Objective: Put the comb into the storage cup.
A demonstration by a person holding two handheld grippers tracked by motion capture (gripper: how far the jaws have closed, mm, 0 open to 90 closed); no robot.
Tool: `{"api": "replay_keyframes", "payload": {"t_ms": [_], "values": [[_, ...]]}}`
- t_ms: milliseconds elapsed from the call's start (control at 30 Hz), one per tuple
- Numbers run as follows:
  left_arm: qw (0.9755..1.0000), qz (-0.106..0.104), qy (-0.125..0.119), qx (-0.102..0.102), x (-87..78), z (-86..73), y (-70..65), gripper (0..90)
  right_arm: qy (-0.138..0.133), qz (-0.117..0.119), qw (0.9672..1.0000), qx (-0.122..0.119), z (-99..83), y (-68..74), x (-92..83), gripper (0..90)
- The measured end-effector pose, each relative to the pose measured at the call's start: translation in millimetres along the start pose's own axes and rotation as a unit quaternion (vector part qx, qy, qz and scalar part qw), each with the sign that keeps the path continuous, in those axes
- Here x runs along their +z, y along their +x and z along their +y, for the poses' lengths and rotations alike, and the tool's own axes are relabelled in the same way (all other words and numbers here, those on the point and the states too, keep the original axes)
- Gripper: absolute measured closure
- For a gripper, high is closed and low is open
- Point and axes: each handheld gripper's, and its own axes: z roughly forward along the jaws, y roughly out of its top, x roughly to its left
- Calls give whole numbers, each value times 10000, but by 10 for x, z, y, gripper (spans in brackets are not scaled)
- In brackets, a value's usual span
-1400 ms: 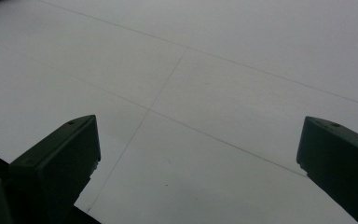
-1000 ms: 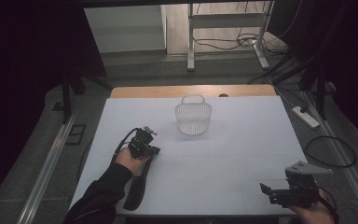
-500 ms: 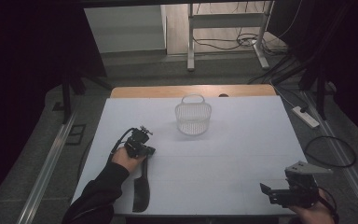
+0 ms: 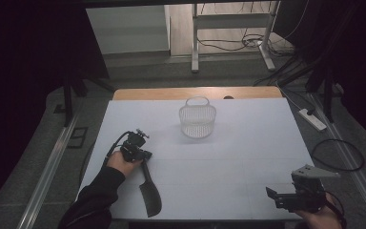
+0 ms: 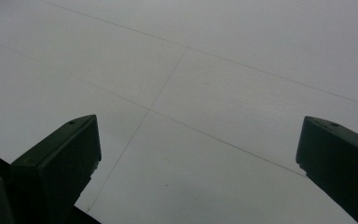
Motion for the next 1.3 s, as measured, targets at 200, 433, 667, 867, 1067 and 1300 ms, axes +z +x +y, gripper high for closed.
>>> {"api": "replay_keyframes", "payload": {"t_ms": [200,433,667,867,1067,1300], "values": [[10000,68,25,-53,-35,-54,60,887,6,2,10000,0,1,-1,1,2],[9998,125,46,-128,-93,-161,133,888,16,-3,10000,4,1,0,3,3],[9997,123,71,-192,-157,-301,164,888,22,-13,10000,14,2,0,4,4],[9996,134,103,-214,-203,-413,164,888,24,-11,10000,12,3,1,5,4],[9994,164,161,-239,-259,-540,144,888,33,-13,10000,21,4,-1,9,5],[9993,91,259,-243,-303,-638,88,888,26,-12,10000,9,7,0,10,5]]}}
